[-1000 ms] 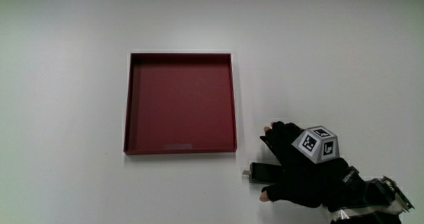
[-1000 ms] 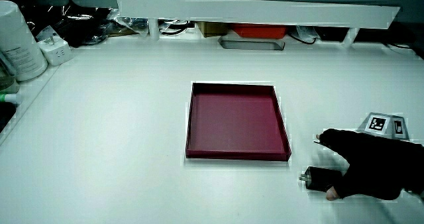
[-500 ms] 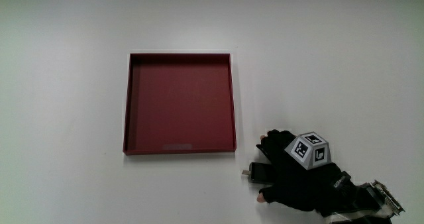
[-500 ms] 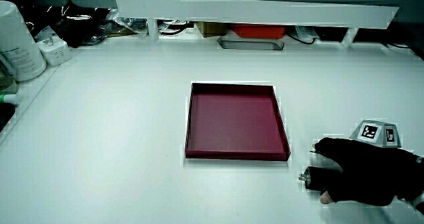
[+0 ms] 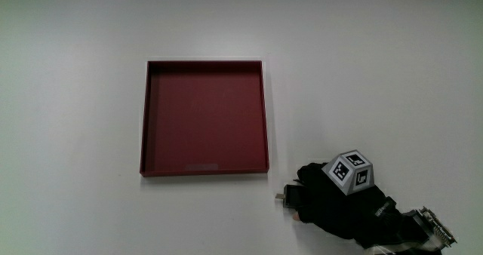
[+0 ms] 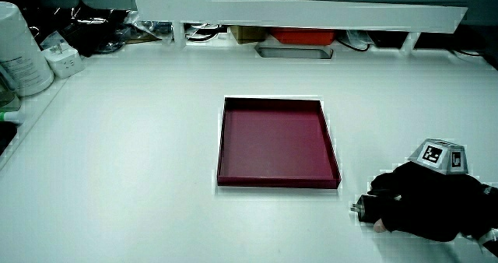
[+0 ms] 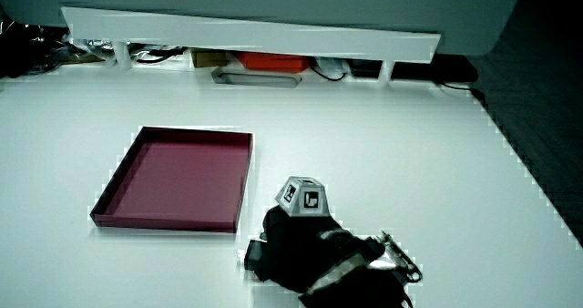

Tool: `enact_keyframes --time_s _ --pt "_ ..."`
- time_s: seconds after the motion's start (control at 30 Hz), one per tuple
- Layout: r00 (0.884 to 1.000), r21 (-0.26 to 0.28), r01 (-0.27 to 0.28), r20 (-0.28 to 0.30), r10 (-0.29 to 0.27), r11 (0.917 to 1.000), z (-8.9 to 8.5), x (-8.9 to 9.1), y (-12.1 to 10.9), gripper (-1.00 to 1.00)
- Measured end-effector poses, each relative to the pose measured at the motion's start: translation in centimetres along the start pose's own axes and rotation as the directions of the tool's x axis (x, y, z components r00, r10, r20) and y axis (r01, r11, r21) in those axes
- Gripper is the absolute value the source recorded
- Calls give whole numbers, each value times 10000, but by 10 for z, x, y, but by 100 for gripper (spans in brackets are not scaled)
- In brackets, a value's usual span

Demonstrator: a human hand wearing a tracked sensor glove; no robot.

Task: Pick charger from desk

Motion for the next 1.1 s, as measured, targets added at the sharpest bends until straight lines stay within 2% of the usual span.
enact_keyframes --time_s 0.03,0.27,0.4,0.5,0.63,0.73,0.83,1.03,1.1 --pt "9999 -53 19 -124 -19 10000 -2 0 1 0" --pt "9998 -239 158 154 -154 9996 -16 0 9 0" --pt "9999 -327 128 117 -125 9994 -20 -1 11 0" --pt "9998 -199 49 196 -46 9998 -19 -4 10 3" --pt "9985 597 152 525 -183 9981 -19 -3 9 17" --pt "9986 678 86 523 -121 9977 -19 -6 8 27" --pt "9985 1051 -4 551 -54 9945 -17 -10 5 37" --pt "9981 1344 19 606 -101 9909 -18 -9 7 57" --pt "9981 1255 3 611 -80 9921 -19 -9 8 63"
